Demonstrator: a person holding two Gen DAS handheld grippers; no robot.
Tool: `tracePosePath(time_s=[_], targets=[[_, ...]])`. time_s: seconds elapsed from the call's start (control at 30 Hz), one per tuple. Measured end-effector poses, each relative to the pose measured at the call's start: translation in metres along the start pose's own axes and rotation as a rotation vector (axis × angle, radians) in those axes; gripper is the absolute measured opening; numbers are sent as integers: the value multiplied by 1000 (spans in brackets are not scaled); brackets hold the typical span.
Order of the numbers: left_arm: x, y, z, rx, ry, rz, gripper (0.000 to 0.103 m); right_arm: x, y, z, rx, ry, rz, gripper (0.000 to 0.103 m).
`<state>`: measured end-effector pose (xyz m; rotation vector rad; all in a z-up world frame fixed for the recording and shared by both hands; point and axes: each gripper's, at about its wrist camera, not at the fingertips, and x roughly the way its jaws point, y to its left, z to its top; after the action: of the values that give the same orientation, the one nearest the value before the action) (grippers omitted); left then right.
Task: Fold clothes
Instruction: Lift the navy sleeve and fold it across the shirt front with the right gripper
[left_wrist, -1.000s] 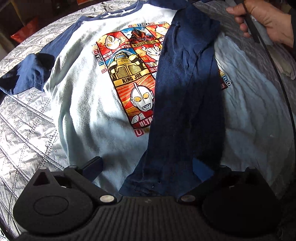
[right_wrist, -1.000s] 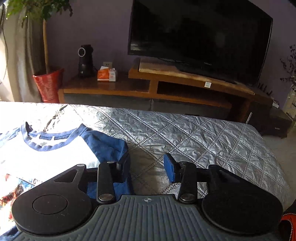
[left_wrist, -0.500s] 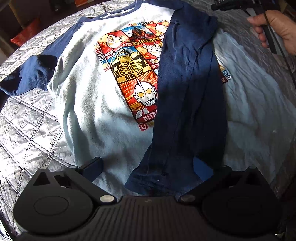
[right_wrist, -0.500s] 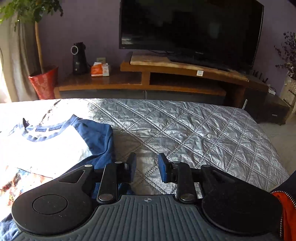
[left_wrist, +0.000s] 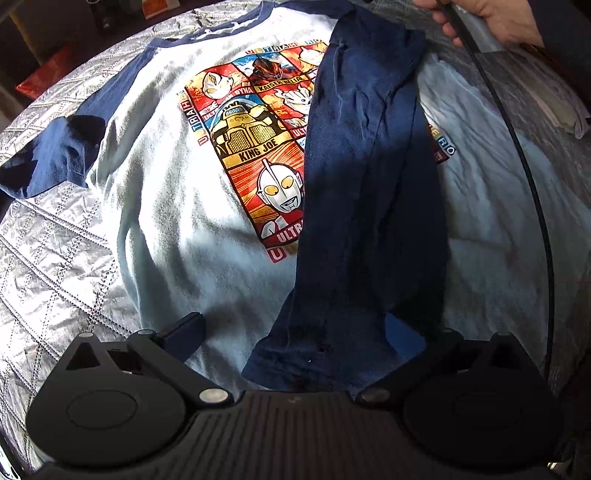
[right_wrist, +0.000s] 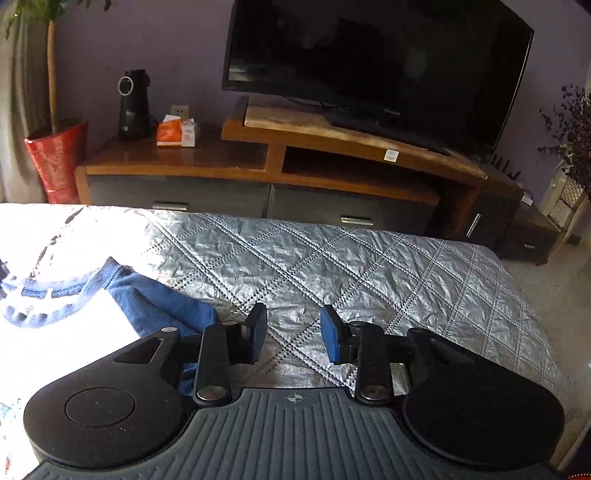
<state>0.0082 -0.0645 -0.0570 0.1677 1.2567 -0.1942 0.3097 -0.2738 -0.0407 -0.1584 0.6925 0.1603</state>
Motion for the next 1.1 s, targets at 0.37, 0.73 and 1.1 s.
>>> tracePosePath(time_s=[0.37, 0.73, 1.1], targets=[[-1, -3, -2, 22, -17, 12, 103, -33, -24, -68, -16, 117, -60, 40], [-20, 16, 8, 46, -50, -4, 102, -149, 50, -130, -41, 106, 259, 39], [-57, 124, 14, -351, -147, 190, 102, -198, 109, -119, -263, 57, 260, 53]])
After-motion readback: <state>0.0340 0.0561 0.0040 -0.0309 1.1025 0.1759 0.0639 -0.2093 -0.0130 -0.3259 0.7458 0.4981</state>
